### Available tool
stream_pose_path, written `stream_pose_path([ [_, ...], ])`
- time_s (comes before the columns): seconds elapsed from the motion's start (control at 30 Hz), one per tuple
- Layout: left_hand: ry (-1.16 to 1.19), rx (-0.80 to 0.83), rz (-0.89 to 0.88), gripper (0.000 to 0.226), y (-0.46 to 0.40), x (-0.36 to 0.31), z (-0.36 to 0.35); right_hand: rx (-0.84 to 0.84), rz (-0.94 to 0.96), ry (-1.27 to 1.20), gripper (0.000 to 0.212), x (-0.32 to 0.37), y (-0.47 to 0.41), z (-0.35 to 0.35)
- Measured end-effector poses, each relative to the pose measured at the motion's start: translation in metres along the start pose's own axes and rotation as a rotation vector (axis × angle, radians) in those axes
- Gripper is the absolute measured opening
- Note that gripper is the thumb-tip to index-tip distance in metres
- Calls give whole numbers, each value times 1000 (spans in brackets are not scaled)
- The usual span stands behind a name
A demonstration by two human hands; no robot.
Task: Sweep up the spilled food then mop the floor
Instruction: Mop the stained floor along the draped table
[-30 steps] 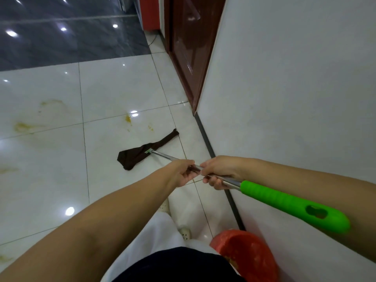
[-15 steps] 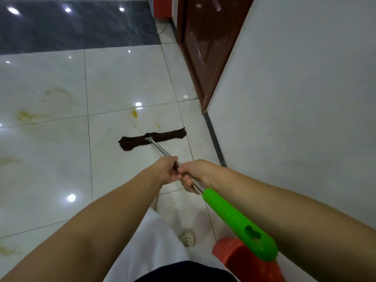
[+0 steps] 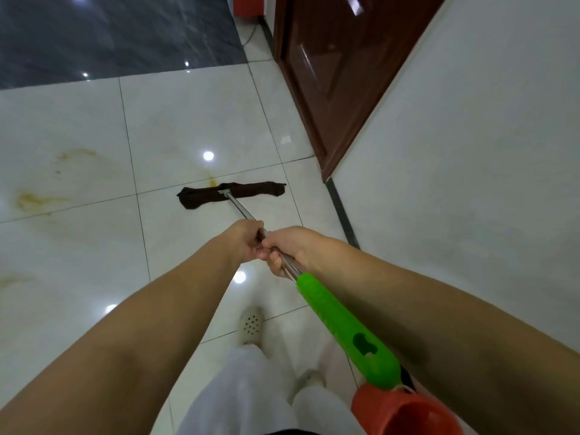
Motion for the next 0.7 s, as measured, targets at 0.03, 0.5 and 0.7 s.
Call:
stream_pose_path([
  [0.03, -7, -2, 2, 38, -3, -10, 3, 0, 2, -3, 24, 8, -6, -3],
  [0.5, -220, -85, -38, 32, -47, -80, 47, 342, 124, -719, 22, 63, -35, -64],
  [0.7, -126, -79, 0, 29, -40, -49, 41, 296, 99, -762, 14, 35, -27, -55],
])
Point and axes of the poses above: each hand's wrist, its own y-axis away from the middle knuckle, its own z-axis out of the back of the hand, x = y × z, the point moved 10 cm from there along -y, towards the middle knuckle, and after that the axes turned 14 degrees about y, right-handed, at the moved point
